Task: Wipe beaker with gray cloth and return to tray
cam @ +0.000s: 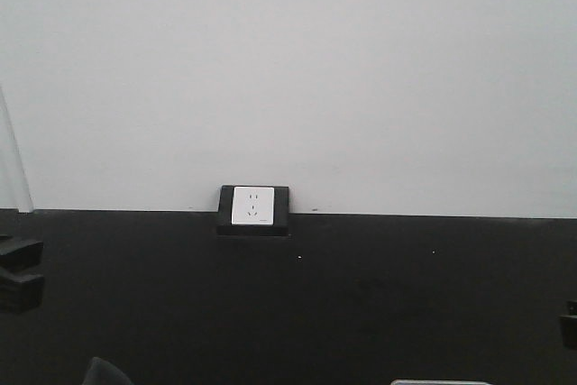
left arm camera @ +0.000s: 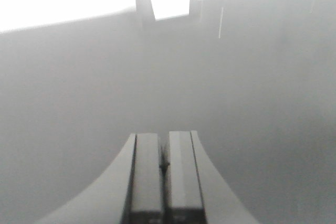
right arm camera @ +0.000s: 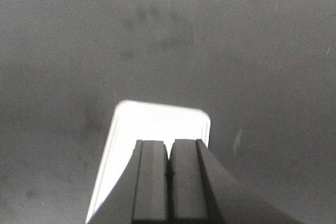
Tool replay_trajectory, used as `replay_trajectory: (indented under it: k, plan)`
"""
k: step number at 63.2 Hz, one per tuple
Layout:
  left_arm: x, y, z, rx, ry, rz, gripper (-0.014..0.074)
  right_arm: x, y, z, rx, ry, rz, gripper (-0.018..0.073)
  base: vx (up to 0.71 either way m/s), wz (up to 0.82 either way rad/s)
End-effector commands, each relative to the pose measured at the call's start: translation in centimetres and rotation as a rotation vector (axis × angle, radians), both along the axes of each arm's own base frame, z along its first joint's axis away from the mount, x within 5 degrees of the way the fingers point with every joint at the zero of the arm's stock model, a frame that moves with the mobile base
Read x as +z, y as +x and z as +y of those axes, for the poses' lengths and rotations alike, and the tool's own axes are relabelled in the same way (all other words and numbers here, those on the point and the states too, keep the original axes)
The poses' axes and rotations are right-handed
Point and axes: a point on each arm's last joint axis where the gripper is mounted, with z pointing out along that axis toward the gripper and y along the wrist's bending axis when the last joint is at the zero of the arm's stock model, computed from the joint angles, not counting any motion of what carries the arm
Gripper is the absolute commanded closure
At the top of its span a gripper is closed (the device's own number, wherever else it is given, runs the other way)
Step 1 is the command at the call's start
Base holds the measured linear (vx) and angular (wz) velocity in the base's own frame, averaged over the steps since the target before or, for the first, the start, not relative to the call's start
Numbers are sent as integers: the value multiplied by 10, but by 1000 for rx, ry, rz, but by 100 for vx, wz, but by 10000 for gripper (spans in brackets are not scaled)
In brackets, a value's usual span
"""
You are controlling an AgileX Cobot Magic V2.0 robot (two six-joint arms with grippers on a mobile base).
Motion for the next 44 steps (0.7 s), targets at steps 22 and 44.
replay_trajectory:
  k: [22, 44]
  plan:
    - [34, -23, 4, -3, -52, -187, 603, 29, -17, -2, -13, 17, -184, 571, 0, 0]
    - [29, -32, 7, 0, -28, -209, 603, 28, -17, -2, -13, 17, -181, 571, 0, 0]
